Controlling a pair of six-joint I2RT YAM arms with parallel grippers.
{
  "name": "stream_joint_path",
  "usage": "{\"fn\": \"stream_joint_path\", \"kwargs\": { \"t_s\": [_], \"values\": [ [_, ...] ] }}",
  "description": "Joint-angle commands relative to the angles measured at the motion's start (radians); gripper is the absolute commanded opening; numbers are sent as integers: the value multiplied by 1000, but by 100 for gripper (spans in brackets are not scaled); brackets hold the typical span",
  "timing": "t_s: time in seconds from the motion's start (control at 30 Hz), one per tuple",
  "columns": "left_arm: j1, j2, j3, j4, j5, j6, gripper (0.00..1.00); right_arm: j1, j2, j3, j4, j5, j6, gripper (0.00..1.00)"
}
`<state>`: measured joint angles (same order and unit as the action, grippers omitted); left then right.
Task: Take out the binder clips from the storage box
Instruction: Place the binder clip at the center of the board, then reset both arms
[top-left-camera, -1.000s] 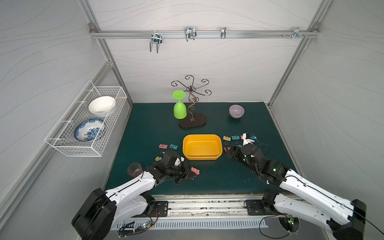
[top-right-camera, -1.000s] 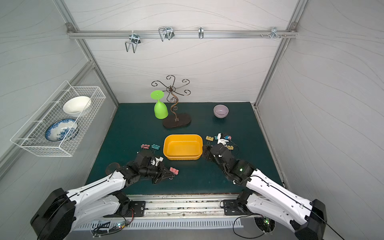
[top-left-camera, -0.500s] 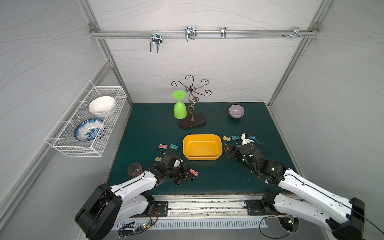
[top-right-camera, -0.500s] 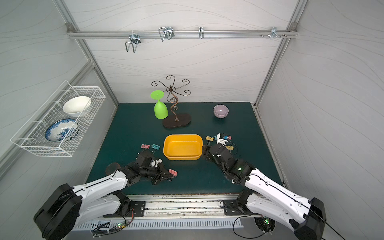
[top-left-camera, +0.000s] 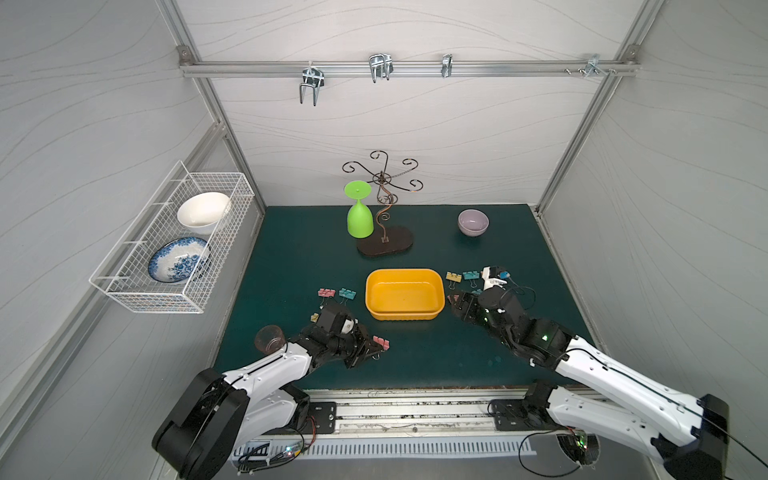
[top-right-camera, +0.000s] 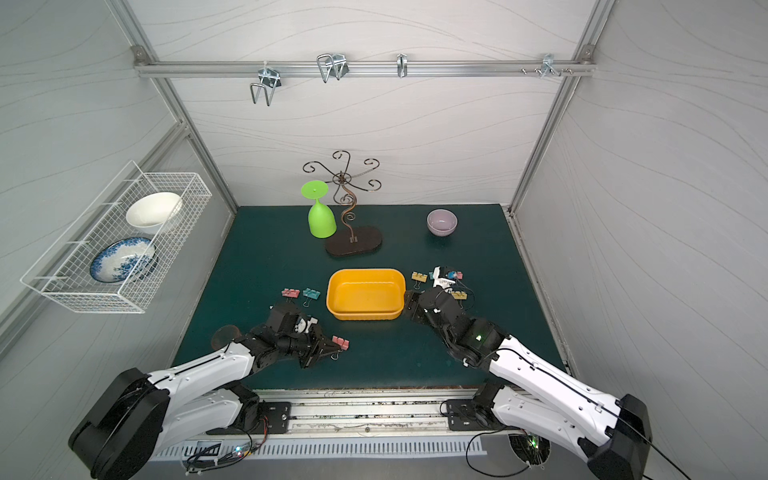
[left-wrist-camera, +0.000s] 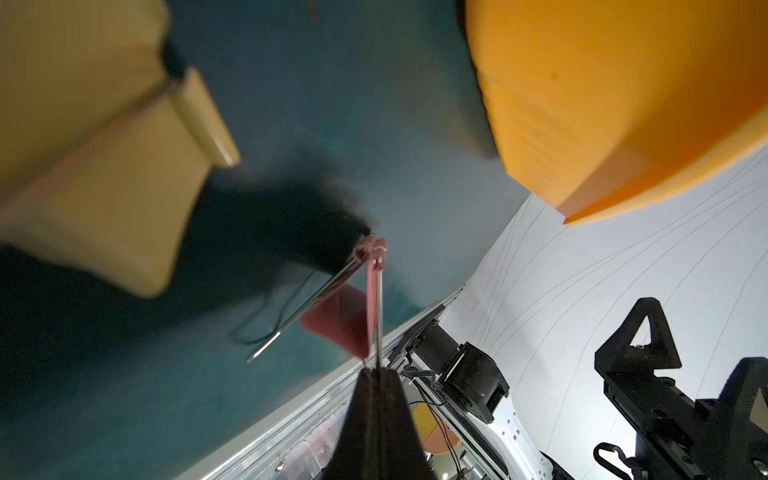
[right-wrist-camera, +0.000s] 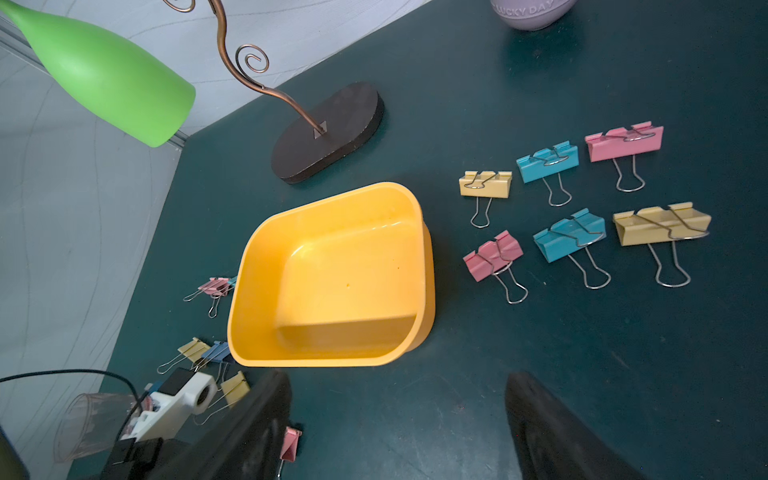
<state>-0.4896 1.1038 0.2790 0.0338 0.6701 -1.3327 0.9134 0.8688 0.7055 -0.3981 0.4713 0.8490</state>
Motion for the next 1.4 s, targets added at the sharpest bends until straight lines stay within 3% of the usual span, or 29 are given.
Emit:
{"fn": "stream_joint_path", "kwargs": {
  "t_s": [0.0,0.23,0.37,0.53,0.63,0.73,0.77,0.9,1.03,1.13,1.27,1.37],
  "values": [
    [11,-12,3,-22,-7,6,12,4,-10,19,-16,13,1,84],
    [21,-170,73,-342,-131,111,30,-15,-38,37,-69,69,-55,85],
    [26,-302,137,-483,-209,174,47,-84,-80,55,-141,126,-109,93],
    [37,-363,307,-569,-300,359,63,-228,-140,34,-106,232,-329,99],
    [38,-320,458,-670,-498,533,75,-358,-137,-15,10,228,-503,99],
    [39,-249,574,-737,-783,679,98,-502,-89,-63,114,258,-594,99],
    [39,-228,599,-739,-861,720,99,-546,-73,-72,137,246,-625,99],
    [42,-154,650,-677,-1219,908,99,-733,18,-126,256,34,-644,99],
    [51,-138,509,-302,-1409,1176,99,-765,143,-219,488,3,-636,99],
    [117,-102,361,23,-1402,1312,99,-766,189,-268,637,-40,-670,99],
    [268,-55,292,70,-1243,1274,99,-763,241,-313,800,-145,-717,99],
    [310,1,203,255,-1194,1283,99,-763,281,-344,913,-216,-765,99]
  ]
}}
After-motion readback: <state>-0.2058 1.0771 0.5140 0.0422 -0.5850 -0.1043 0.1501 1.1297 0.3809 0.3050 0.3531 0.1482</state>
